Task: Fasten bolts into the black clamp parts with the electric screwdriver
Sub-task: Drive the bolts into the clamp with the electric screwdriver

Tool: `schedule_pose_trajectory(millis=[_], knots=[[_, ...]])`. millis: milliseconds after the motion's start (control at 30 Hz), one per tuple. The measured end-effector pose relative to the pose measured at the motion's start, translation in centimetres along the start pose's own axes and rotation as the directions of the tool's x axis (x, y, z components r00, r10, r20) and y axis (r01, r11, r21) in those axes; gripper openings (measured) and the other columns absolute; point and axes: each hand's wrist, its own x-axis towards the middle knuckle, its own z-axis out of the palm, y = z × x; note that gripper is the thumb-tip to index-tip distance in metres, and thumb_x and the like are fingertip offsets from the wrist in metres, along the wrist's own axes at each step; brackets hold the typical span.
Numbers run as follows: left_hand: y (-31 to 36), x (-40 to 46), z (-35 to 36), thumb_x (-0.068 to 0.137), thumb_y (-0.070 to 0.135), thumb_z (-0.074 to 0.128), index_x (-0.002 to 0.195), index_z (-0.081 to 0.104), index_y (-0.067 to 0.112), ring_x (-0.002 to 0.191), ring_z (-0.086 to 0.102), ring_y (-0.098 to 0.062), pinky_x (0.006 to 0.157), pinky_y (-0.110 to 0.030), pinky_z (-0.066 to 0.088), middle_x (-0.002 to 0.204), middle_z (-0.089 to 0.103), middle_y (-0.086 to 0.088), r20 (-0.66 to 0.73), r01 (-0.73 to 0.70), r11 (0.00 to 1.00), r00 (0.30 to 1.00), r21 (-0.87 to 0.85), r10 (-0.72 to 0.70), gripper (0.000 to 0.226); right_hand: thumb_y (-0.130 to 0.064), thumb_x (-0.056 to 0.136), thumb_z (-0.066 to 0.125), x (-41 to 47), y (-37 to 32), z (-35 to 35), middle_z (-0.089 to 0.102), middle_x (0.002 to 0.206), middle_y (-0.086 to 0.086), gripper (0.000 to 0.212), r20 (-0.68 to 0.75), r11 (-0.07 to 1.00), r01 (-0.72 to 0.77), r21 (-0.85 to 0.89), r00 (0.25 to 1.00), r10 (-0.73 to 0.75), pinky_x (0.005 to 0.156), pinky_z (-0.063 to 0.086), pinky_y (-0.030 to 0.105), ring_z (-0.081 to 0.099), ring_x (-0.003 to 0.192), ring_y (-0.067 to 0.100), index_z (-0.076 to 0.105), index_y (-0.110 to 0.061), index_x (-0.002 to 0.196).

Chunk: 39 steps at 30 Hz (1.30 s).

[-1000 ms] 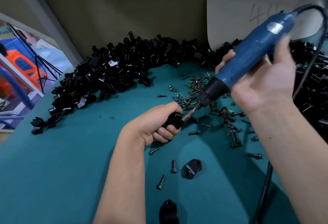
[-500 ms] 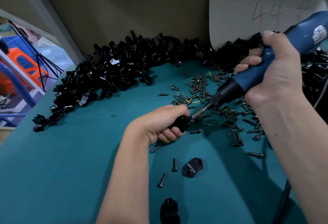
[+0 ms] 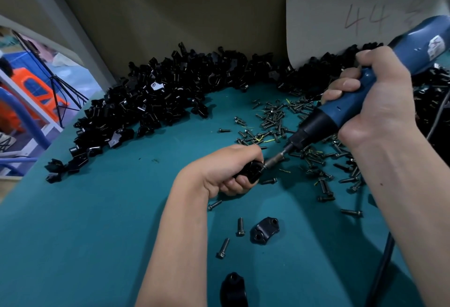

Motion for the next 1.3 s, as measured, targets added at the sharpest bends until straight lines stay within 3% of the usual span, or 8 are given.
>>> schedule_pose_trajectory(millis=[467,567,1300], knots=[[0.5,0.5,0.6,0.094,0.027,0.041,0.072,0.04,0.022,0.038,0.023,-0.009,0.039,-0.011,0.017,0.05,0.034,0.001,-0.063,0.081,0.996,0.995,0.024,-0.079,0.022,-0.007,0.094,0.052,-1.0,-0.2,1.3,0.042,0.062,-0.005,0.026,0.111,0.994,0.086,-0.068,0.991,-0.078,0.049,0.036,0.025,0.035,0.049,0.008,0.042,-0.019,0.073],[0.5,0.4,0.4,0.095,0.027,0.041,0.071,0.039,0.021,0.036,0.023,-0.008,0.038,-0.01,0.017,0.049,0.034,0.0,-0.023,0.075,0.997,0.997,0.006,-0.075,0.025,-0.008,0.095,0.051,-1.1,-0.1,1.2,0.04,0.063,-0.005,0.027,0.132,0.997,0.063,-0.054,0.99,-0.055,0.049,0.035,0.025,0.034,0.05,0.007,0.041,-0.02,0.073],[0.4,0.5,0.3,0.097,0.028,0.038,0.072,0.04,0.02,0.034,0.023,-0.007,0.035,-0.011,0.018,0.047,0.036,0.002,-0.034,0.09,0.996,0.995,-0.027,-0.091,0.026,-0.01,0.096,0.05,-1.0,0.3,0.9,0.039,0.063,-0.006,0.028,0.128,0.999,0.04,-0.02,0.991,-0.037,0.049,0.035,0.025,0.033,0.049,0.008,0.041,-0.02,0.072]])
